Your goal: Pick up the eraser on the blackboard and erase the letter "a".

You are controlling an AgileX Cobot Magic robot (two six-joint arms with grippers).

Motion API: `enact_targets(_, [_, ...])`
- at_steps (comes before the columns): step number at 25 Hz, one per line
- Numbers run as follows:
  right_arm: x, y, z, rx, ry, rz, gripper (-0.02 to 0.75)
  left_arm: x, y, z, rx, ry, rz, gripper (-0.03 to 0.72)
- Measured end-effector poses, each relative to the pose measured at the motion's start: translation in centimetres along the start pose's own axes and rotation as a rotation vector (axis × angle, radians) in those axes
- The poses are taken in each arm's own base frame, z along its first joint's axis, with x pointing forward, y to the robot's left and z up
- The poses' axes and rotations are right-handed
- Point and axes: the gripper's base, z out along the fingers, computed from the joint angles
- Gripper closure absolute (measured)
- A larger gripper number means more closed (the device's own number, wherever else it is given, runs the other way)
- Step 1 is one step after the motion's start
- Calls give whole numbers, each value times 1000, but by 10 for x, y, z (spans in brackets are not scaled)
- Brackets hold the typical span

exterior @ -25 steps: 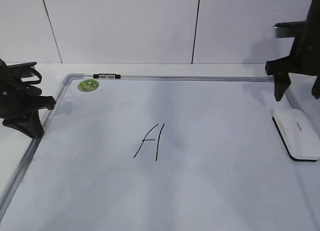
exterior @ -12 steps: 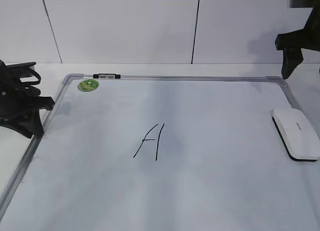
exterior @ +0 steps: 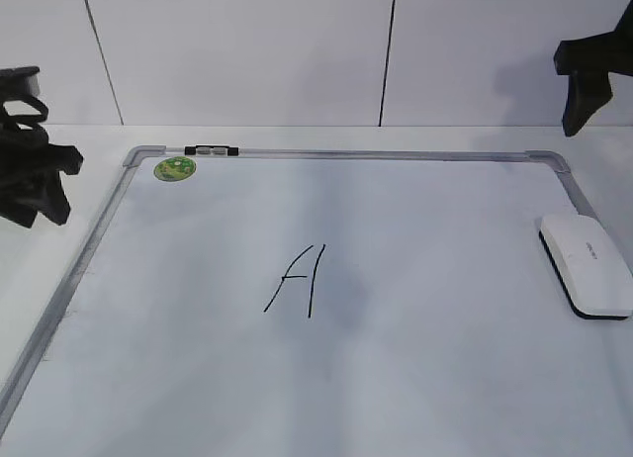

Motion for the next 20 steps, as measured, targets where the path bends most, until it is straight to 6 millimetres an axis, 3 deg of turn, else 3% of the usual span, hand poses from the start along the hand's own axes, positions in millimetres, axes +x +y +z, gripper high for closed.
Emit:
enact_targets(9, [11, -1, -42, -52, -93, 11, 144, 10, -9, -86, 18, -204, 37, 338])
enact_targets(20, [38, -3, -105, -140, -238, 14, 145, 67, -13, -189, 17, -350, 89, 298])
